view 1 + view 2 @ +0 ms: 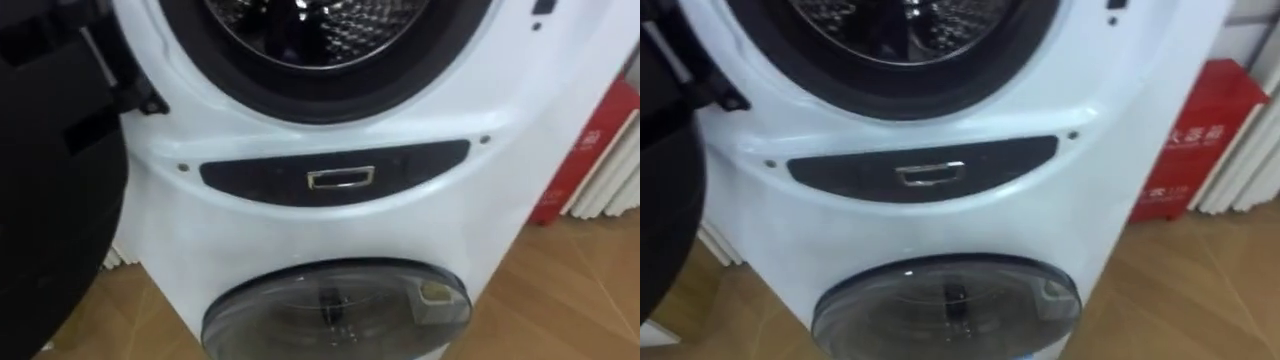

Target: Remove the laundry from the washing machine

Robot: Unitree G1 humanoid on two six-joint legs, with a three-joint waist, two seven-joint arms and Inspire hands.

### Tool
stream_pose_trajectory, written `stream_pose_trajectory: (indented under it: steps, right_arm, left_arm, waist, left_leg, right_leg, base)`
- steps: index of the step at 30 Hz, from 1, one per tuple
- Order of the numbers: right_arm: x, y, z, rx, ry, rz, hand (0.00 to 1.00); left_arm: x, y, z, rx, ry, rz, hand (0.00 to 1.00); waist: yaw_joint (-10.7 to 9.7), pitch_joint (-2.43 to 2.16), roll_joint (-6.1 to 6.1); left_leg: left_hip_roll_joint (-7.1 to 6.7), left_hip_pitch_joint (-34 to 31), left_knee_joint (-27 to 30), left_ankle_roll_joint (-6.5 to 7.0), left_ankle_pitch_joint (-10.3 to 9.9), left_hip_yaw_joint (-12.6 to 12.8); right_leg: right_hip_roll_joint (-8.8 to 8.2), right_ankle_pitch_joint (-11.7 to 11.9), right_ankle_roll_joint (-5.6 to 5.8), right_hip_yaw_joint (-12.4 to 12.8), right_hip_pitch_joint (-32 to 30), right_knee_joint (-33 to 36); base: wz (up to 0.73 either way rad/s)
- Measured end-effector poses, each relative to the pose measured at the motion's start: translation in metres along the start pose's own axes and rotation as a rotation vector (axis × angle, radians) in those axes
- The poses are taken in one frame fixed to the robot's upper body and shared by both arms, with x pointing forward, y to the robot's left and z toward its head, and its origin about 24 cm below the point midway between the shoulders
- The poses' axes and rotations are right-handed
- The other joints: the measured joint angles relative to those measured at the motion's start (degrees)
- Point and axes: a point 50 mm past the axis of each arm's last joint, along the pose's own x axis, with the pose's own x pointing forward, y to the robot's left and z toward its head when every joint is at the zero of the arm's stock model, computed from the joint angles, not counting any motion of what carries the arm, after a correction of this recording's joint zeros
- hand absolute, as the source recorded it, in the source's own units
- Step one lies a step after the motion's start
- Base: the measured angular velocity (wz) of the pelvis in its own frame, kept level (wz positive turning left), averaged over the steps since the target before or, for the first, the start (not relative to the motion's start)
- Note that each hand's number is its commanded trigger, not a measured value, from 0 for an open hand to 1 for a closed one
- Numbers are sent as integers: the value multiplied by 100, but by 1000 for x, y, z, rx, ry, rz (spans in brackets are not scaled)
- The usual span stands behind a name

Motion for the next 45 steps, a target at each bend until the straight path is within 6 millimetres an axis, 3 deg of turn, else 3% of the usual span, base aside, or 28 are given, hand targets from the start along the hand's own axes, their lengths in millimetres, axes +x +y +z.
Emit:
stream_pose_trajectory:
  steps: [5, 13, 18, 27, 30, 32, 33, 34, 35, 36, 37, 38, 39, 40, 42, 44, 45]
  right_arm:
    - [-2, 2, -14, -14, 60, 4, 0]
    - [0, 15, -2, -64, 32, 48, 0]
    - [2, 19, 3, -75, 21, 61, 0]
    - [0, 16, -7, -108, 49, 85, 0]
    - [-2, 18, -14, -135, 67, 112, 0]
    - [-3, 20, -18, -144, 85, 129, 0]
    - [-3, 20, -18, -151, 86, 130, 0]
    - [-3, 19, -17, -154, 84, 129, 0]
    - [-2, 19, -16, -167, 82, 130, 0]
    - [-2, 18, -15, -172, 83, 129, 0]
    - [-2, 16, -15, -179, 85, 125, 0]
    - [-2, 17, -14, -187, 82, 125, 0]
    - [-2, 17, -12, -202, 74, 127, 0]
    - [-1, 18, -10, -200, 66, 126, 0]
    - [-1, 18, -7, -195, 56, 119, 0]
    - [1, 18, -3, -184, 47, 110, 0]
    - [2, 20, 5, -184, 22, 111, 0]
  left_arm:
    - [-1, 4, -4, -22, 11, 19, 0]
    - [-2, -1, -6, -6, 16, 18, 0]
    - [-1, 2, -2, -15, 2, 29, 0]
    - [-3, 4, -7, 18, 15, 33, 0]
    - [-3, 7, -8, 3, 16, 42, 0]
    - [-4, 10, -8, -22, 11, 56, 0]
    - [-3, 10, -4, -43, -6, 56, 0]
    - [-3, 10, -2, -55, -15, 54, 0]
    - [-2, 9, 3, -72, -35, 48, 0]
    - [-2, 6, 7, -70, -49, 40, 0]
    - [-1, 3, 10, -67, -56, 31, 0]
    - [0, 2, 12, -62, -60, 27, 0]
    - [0, 0, 15, -52, -71, 20, 0]
    - [1, -3, 20, -51, -87, 9, 0]
    - [4, -12, 30, -30, -109, -24, 0]
    - [6, -22, 40, -18, -133, -68, 0]
    - [7, -30, 48, -14, -152, -91, 0]
  waist:
    - [193, 14, -53]
    - [423, 10, -49]
    - [451, 17, -74]
    - [431, 11, -107]
    - [459, 35, -136]
    - [485, 0, -240]
    - [480, -9, -241]
    - [476, -8, -226]
    - [474, -6, -183]
    - [465, 27, -172]
    - [461, 11, -65]
    - [460, 4, -43]
    - [356, 6, -35]
    - [292, -8, -61]
    - [259, 19, -17]
    - [189, 17, 35]
    - [165, 0, 103]
  left_leg:
    - [10, 156, -23, 25, -17, -70]
    - [20, 227, -29, 32, -29, -110]
    - [58, 443, -33, 0, -71, -179]
    - [107, 455, 147, -60, -140, -246]
    - [185, 307, 761, -174, -342, -212]
    - [230, -74, 1650, -250, -391, -100]
    - [323, -443, 2475, -286, -364, -98]
    - [399, -650, 2902, -358, -312, -101]
    - [505, -990, 3663, -382, -118, -112]
    - [596, -1257, 4289, -326, 124, -127]
    - [732, -1394, 5083, -306, 454, -131]
    - [791, -1375, 5383, -325, 561, -104]
    - [855, -1238, 5707, -468, 697, -103]
    - [847, -1065, 5767, -580, 767, -100]
    - [821, -744, 5557, -608, 748, -196]
    - [753, -470, 5167, -723, 622, -354]
    - [684, -294, 4789, -771, 407, -415]
  right_leg:
    - [-2, -60, 26, -43, 180, -26]
    - [-6, -52, 31, -102, 281, -70]
    - [23, -106, 15, -161, 521, -81]
    - [58, -189, -40, -198, 593, -49]
    - [94, -343, -141, -223, 590, 139]
    - [65, -412, -185, -237, 542, 213]
    - [72, -439, -180, -252, 553, 231]
    - [90, -441, -196, -269, 563, 243]
    - [153, -431, -284, -274, 575, 285]
    - [197, -460, -367, -275, 572, 372]
    - [270, -509, -418, -246, 553, 484]
    - [292, -539, -435, -219, 526, 564]
    - [303, -577, -436, -214, 480, 660]
    - [297, -589, -457, -208, 361, 773]
    - [292, -557, -444, -312, 147, 906]
    - [290, -527, -455, -434, -125, 1041]
    - [286, -498, -463, -500, -348, 1166]
  base:
    - [11]
    - [2]
    - [7]
    - [2]
    - [-3]
    - [-9]
    - [-13]
    - [-14]
    - [-17]
    - [-26]
    - [-25]
    - [-13]
    - [0]
    - [0]
    - [12]
    - [22]
    - [11]
